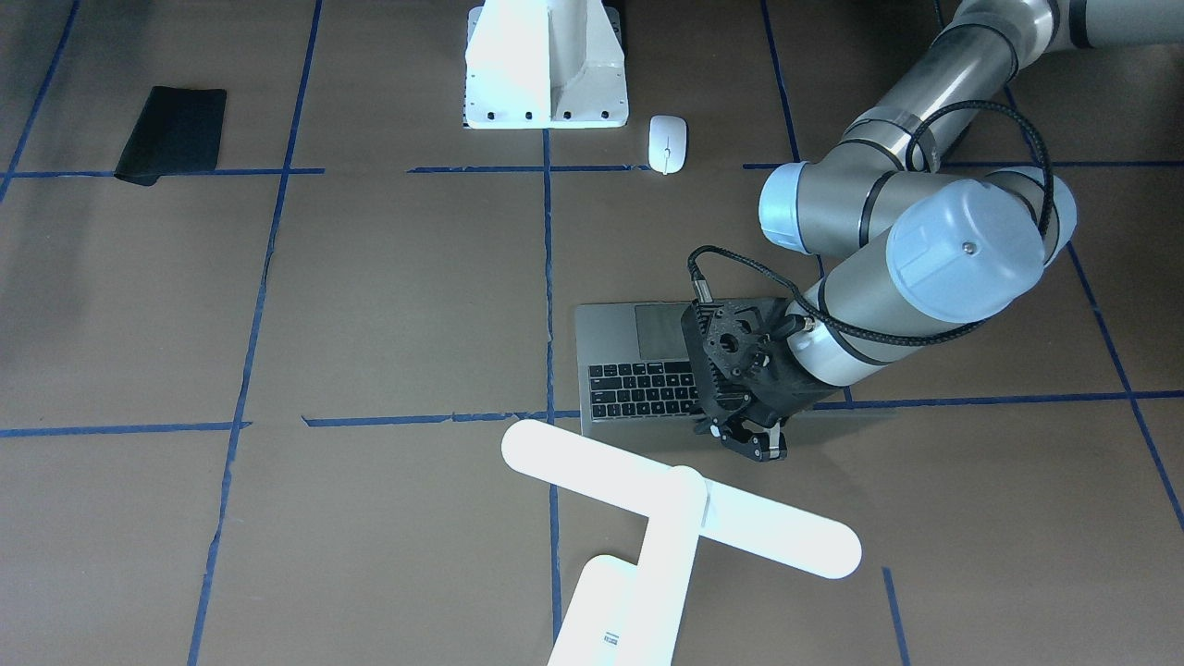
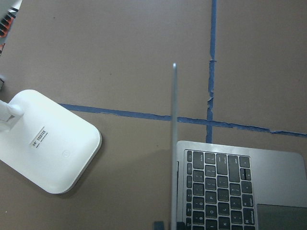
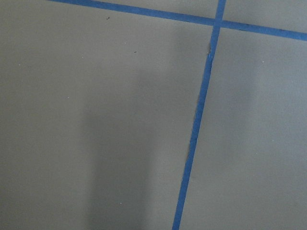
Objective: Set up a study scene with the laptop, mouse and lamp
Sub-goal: 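Carry the laptop with the left gripper farther out, beside the white lamp, then open the left gripper and withdraw the left arm from the laptop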
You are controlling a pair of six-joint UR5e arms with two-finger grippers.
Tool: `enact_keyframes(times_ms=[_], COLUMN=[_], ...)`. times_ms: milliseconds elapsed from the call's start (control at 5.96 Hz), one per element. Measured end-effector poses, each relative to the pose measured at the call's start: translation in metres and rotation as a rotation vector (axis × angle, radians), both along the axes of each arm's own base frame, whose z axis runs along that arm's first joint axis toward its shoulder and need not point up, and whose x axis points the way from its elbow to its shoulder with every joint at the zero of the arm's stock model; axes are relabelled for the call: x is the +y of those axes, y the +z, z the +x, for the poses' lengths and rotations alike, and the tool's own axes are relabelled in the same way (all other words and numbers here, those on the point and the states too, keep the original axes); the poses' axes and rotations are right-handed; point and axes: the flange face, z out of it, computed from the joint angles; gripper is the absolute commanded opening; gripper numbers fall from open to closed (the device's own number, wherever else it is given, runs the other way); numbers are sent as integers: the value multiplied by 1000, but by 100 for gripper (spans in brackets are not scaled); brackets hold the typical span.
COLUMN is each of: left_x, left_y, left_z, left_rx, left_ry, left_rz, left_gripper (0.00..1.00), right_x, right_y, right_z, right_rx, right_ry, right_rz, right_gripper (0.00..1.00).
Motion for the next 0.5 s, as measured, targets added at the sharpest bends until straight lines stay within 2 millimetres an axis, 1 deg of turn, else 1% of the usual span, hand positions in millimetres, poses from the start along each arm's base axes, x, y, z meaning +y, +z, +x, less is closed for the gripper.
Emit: enact_keyframes(times_ms=[168,336,503], left_x=[0,3,11], left_y=[-2,-7,-10], left_z=[-2,-9,-25], left_rx=[3,12,29], left_ry=[-8,-23,-43], left_rz=[-7,-18,-37], left_gripper=[84,84,88], right_x=[0,0,0], right_y=[0,0,0], right_z=[0,0,0], right_rx=[-2,-5,-6], right_ry=[0,1,1], right_rz=[-1,-1,-1], right_gripper=[100,100,100])
